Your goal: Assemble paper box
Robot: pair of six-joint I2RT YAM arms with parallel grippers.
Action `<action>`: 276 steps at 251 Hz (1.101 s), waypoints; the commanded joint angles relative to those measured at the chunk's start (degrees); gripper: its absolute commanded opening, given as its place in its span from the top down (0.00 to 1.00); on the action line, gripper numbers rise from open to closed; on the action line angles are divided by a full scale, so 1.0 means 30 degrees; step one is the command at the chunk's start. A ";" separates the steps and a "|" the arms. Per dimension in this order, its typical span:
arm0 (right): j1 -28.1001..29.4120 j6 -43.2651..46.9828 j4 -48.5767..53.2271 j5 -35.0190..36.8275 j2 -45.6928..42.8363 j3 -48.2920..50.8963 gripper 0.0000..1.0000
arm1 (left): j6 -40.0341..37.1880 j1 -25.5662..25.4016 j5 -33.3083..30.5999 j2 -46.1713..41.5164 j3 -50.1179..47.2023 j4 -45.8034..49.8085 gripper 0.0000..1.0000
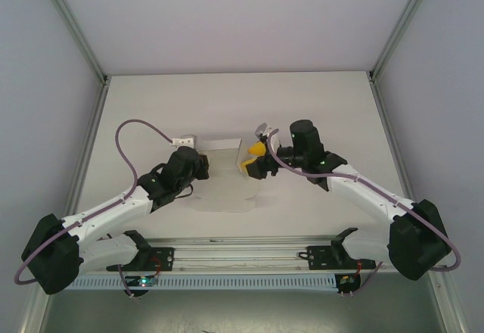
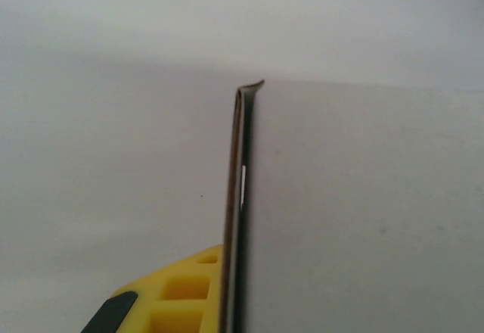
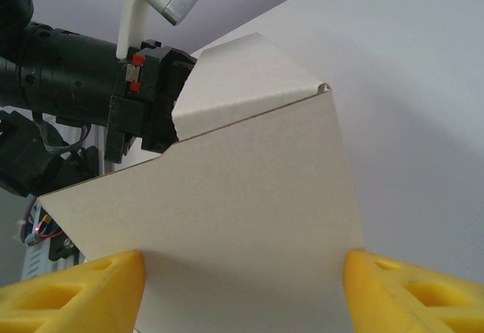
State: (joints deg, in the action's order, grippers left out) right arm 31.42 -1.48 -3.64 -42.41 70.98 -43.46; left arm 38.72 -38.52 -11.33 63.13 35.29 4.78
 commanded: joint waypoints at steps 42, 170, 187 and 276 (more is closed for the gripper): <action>0.1345 0.1080 -0.0805 0.3602 0.0363 -0.0701 0.28 | -0.0456 -0.0054 0.0911 0.0164 0.0863 -0.0385 1.00; 0.2920 0.2584 -0.1565 0.3816 0.1197 -0.0769 0.20 | -0.0767 -0.0057 0.1963 0.0276 0.1188 -0.0663 1.00; 0.2831 0.2450 -0.0741 0.2834 0.1292 -0.1182 0.20 | -0.0727 -0.0061 0.1652 0.0251 0.1281 -0.0382 1.00; 0.2330 0.1722 0.1159 0.3542 0.0167 -0.1259 0.21 | -0.0603 -0.0028 0.0554 0.0221 0.1392 0.0442 1.00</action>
State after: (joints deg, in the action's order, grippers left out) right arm 38.37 4.67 -1.52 -31.35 73.47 -47.11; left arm 37.06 -37.89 -9.39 64.03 36.99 6.94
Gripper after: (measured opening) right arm 0.795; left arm 0.084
